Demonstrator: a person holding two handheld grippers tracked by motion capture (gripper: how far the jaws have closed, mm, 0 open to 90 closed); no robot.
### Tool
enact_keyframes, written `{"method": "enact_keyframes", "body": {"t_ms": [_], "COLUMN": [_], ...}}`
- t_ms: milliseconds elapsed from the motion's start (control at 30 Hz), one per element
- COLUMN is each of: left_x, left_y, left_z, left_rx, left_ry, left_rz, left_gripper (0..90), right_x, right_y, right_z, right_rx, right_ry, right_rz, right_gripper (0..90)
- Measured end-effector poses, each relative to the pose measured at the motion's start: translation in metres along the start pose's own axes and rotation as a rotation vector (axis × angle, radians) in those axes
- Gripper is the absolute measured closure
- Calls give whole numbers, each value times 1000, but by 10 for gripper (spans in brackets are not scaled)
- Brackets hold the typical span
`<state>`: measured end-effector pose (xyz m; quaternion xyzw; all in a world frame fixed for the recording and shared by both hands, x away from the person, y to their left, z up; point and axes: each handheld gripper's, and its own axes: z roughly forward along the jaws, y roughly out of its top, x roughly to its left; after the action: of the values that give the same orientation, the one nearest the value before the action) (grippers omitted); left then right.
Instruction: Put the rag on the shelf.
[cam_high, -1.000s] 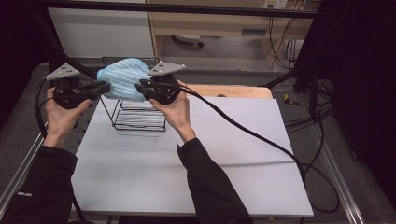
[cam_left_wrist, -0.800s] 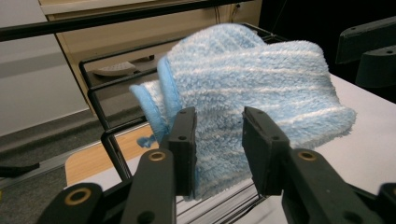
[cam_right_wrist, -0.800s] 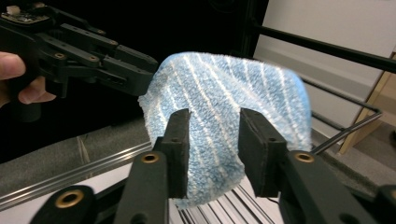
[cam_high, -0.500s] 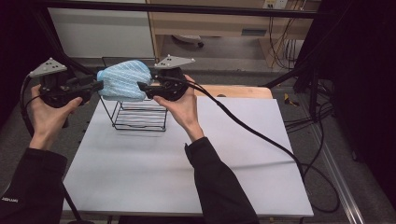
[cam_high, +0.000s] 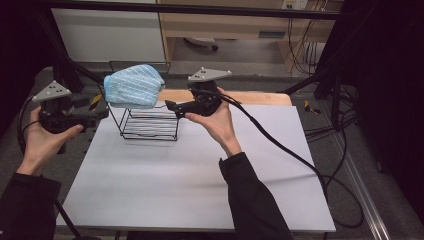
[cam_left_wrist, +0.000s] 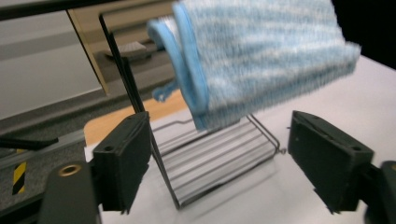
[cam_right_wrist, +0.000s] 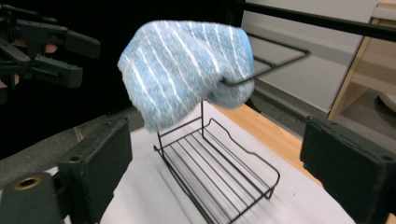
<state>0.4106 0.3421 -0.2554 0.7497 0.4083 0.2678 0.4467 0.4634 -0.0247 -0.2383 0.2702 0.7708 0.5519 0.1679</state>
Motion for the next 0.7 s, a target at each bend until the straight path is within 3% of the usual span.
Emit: {"method": "enact_keyframes", "body": {"t_ms": [300,500,700], "left_x": [-18,-32,-49], "left_y": [-48,-75,-101], "left_z": [23,40,59], "left_rx": [45,57,74], "left_ry": [-51,-81,-93], "left_rz": [-31,-42,-21], "left_gripper": [74,67,72], "right_x": [-17,-32,-45], "right_y": [-48,-82,-116], "right_z": [-30,-54,-80], "right_rx": [40,65,77], "right_ry": [-20,-52,-80], "right_rz": [42,80,125], "right_gripper": [47,24,6]}}
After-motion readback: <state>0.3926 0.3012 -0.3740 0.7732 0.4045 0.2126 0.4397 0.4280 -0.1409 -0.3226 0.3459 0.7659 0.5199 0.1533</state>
